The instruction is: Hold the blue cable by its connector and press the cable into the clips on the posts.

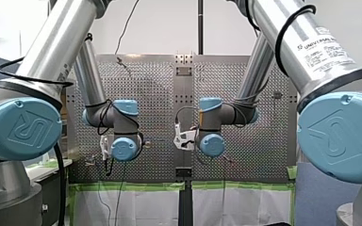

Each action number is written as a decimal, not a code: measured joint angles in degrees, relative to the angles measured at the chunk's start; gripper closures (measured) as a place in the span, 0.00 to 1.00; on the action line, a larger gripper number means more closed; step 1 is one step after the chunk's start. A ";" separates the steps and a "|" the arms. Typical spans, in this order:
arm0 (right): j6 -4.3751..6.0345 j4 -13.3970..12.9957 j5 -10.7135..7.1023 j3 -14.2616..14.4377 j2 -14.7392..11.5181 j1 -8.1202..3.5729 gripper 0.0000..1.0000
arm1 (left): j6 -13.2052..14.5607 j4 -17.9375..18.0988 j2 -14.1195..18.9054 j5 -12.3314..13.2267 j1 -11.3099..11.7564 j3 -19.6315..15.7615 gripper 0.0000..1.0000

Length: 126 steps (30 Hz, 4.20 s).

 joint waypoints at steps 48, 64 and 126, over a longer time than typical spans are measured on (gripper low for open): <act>0.00 0.00 0.00 0.00 0.00 0.00 1.00 | 0.00 0.00 0.00 0.00 0.00 0.00 1.00; 0.00 0.00 0.00 0.00 0.00 0.00 1.00 | 0.00 0.00 0.00 0.00 0.00 0.00 1.00; 0.00 0.09 0.00 0.00 0.00 0.00 1.00 | 0.26 -0.88 -3.86 0.53 -1.14 -1.84 1.00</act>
